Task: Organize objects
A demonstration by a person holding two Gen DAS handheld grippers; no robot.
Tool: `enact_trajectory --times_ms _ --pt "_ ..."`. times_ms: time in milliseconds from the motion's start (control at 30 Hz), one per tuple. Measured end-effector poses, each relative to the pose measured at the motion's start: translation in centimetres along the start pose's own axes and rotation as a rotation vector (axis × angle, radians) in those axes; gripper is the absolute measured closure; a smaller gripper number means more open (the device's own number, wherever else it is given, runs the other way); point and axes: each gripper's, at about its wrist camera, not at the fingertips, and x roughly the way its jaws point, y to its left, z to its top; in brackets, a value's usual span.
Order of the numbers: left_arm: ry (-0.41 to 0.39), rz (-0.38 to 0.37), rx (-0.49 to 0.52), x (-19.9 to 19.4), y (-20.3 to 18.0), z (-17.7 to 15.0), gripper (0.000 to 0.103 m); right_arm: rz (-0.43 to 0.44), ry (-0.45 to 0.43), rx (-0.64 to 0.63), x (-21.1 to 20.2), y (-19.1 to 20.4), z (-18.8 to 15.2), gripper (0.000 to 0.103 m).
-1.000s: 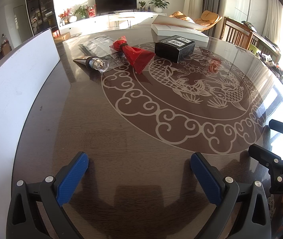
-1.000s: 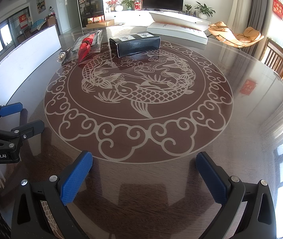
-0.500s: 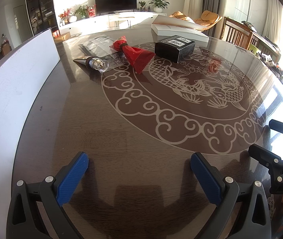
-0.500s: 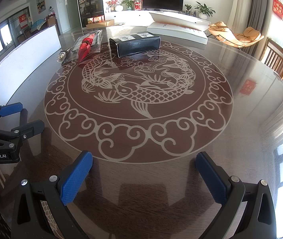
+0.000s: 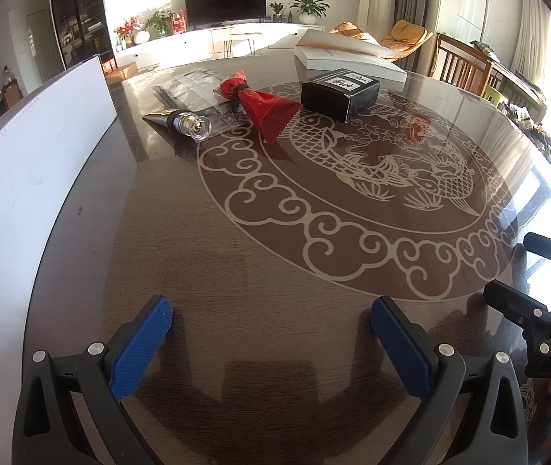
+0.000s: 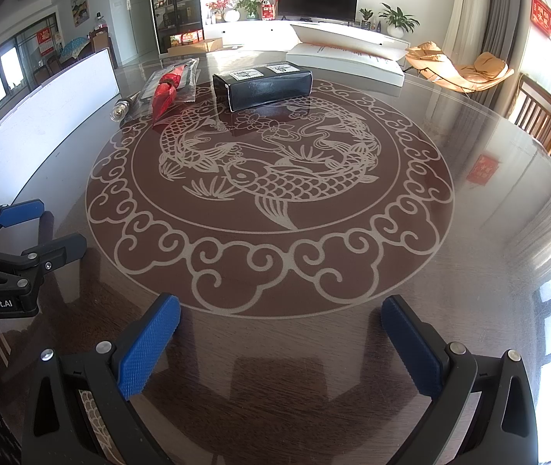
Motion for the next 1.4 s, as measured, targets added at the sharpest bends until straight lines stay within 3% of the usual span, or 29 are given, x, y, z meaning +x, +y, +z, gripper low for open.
enact_trajectory --times_ms 200,300,467,533,600,667,767,900,967,1067,1133,1200,1267,1400 --pt "0.005 -0.011 0.016 0.0 0.0 -0.1 0.0 0.001 0.0 0.001 0.0 0.0 0.0 0.0" --pt "0.061 -0.058 0.086 -0.8 0.2 -0.9 0.0 0.0 0.0 0.0 0.0 0.0 0.0 0.0" --pt "0.095 -0.055 0.083 -1.9 1.4 -2.6 0.0 0.011 0.027 -0.015 0.3 0.1 0.5 0.0" --pt "0.109 -0.044 0.067 -1.9 1.7 -2.6 0.0 0.019 0.078 -0.044 1.4 0.2 2.4 0.0" --pt "0.112 -0.041 0.064 -1.9 1.7 -2.6 0.0 0.017 0.073 -0.026 2.2 0.1 5.5 0.0" --pt "0.113 -0.039 0.064 -1.9 1.7 -2.6 0.0 0.041 0.023 0.046 2.6 -0.4 9.5 0.0" --pt "0.114 -0.043 0.065 -2.0 1.7 -2.5 0.0 0.058 0.019 0.218 4.8 -1.3 15.9 0.0" --pt "0.113 -0.047 0.073 -2.0 1.7 -2.5 0.0 0.081 0.159 0.436 10.9 -1.4 20.9 0.0" --pt "0.114 -0.05 0.077 -2.0 1.7 -2.5 0.0 0.065 0.192 0.472 12.9 -0.5 22.1 0.0" --pt "0.116 -0.056 0.087 -2.0 1.8 -2.4 0.0 -0.008 0.236 0.403 15.1 1.6 23.3 0.0" --pt "0.119 -0.062 0.097 -2.0 1.7 -2.4 0.0 -0.063 0.228 0.301 15.4 3.0 23.4 0.013" --pt "0.12 -0.066 0.103 -2.0 1.7 -2.4 0.0 -0.06 0.195 0.234 14.9 3.9 23.0 0.035" --pt "0.118 -0.066 0.102 -1.9 1.7 -2.3 0.0 -0.049 0.178 0.157 14.0 4.8 21.9 0.044" --pt "0.101 -0.065 0.098 -1.8 1.7 -2.3 0.0 0.015 0.14 0.014 11.0 6.5 17.3 0.044"
